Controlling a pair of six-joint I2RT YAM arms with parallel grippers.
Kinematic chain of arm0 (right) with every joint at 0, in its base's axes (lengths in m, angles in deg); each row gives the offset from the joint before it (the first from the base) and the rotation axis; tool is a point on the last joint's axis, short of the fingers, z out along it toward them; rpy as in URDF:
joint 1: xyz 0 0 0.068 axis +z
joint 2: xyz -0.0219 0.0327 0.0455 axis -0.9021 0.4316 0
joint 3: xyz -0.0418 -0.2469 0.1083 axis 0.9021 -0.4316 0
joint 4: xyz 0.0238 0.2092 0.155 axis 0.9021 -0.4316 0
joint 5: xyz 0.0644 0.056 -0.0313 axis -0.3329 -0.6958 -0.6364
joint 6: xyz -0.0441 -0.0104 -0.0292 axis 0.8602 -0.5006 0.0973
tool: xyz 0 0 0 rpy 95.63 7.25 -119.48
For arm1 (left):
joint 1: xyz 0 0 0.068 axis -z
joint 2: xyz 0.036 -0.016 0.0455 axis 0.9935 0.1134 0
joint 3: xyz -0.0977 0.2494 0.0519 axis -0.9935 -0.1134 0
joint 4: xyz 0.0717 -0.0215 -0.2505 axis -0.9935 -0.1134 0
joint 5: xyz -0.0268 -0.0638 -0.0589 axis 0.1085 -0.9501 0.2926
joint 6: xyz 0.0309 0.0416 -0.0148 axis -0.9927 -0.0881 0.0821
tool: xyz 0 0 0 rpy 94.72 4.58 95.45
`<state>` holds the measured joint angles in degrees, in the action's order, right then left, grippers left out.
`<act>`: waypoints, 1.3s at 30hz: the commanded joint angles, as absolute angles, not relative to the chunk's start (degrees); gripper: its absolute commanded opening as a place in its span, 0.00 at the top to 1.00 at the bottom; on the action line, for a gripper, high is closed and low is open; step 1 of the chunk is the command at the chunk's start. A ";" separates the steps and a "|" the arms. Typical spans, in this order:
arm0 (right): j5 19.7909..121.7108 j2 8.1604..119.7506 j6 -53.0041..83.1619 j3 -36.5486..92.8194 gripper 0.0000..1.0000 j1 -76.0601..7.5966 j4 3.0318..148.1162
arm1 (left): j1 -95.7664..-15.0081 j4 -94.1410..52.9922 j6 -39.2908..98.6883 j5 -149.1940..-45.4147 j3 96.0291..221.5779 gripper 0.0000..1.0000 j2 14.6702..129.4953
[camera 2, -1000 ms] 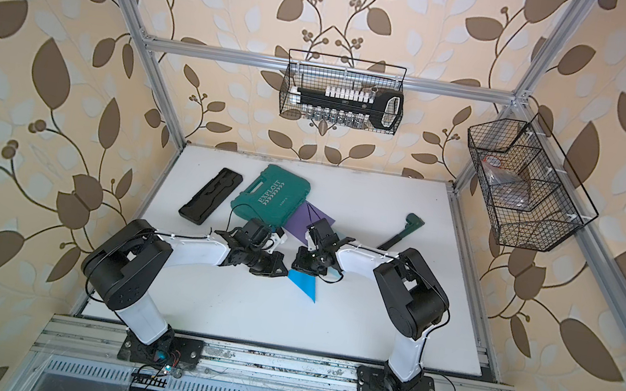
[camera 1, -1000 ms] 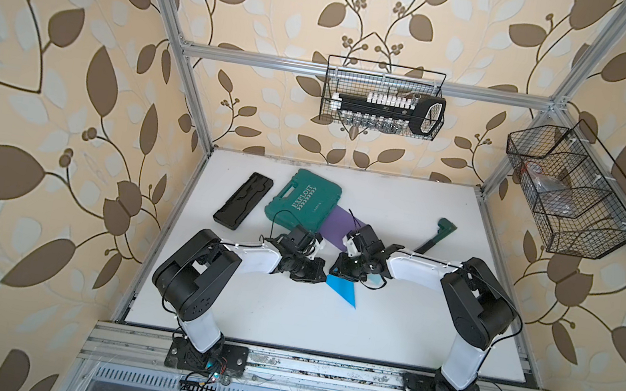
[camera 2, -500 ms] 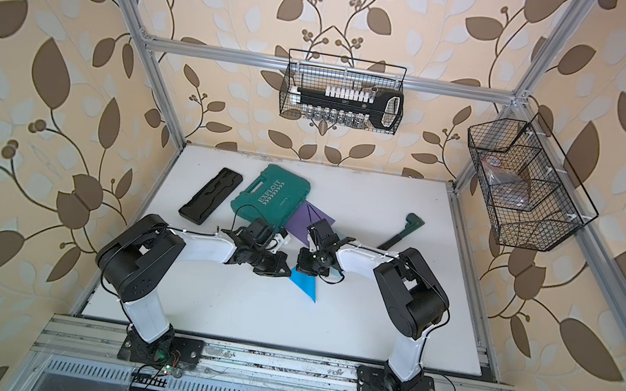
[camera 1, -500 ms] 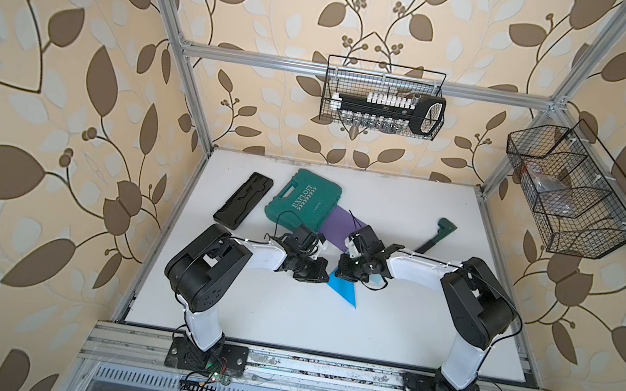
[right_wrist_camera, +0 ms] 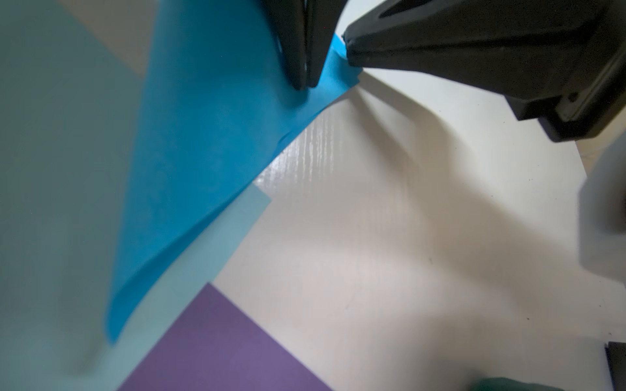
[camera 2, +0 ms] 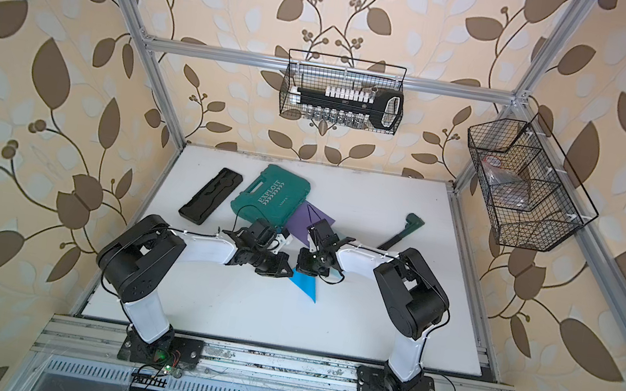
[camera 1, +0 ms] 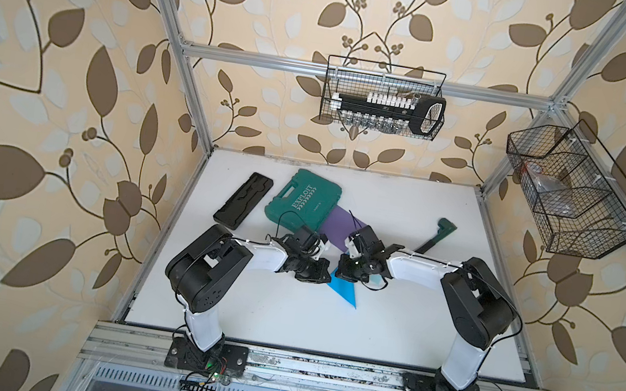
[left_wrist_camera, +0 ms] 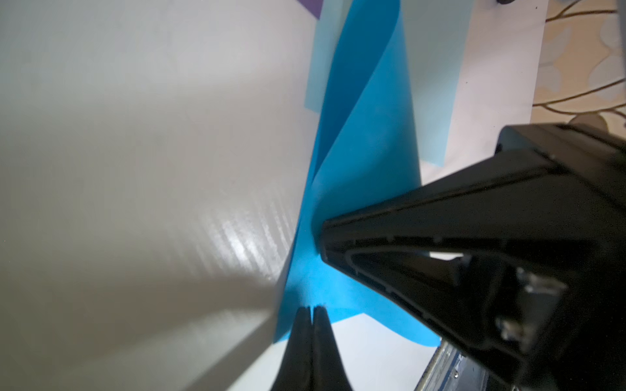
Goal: Fold the square paper diagonally
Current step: Fold the paper at the center of the board.
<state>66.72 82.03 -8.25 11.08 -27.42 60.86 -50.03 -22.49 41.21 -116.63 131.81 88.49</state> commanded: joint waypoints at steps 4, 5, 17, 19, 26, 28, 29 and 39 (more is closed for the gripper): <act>68.56 82.68 -7.79 10.36 0.98 -27.27 58.40 | -49.33 -22.96 41.21 -117.25 132.07 1.00 88.68; 68.65 82.66 -7.75 10.38 0.98 -27.27 58.37 | -49.30 -23.00 41.20 -117.18 132.04 1.00 88.73; 68.63 82.89 -7.63 10.27 0.97 -27.26 58.31 | -49.30 -23.10 41.17 -116.74 130.55 1.00 87.69; 68.69 82.87 -7.68 10.18 0.97 -27.30 58.38 | -49.30 -22.93 41.19 -116.64 129.94 1.00 87.11; 68.84 82.63 -7.49 10.10 0.97 -27.28 58.19 | -49.32 -23.69 41.20 -116.46 129.52 1.00 87.11; 68.70 82.67 -7.27 10.22 0.97 -27.28 58.06 | -49.37 -24.28 41.14 -115.57 129.47 1.00 87.13; 68.61 82.62 -7.09 10.10 0.97 -27.31 58.01 | -49.35 -24.61 41.05 -115.20 129.54 1.00 87.11; 67.54 82.20 -4.94 10.06 0.97 -27.14 56.98 | -49.31 -25.55 41.04 -113.42 129.99 1.00 87.71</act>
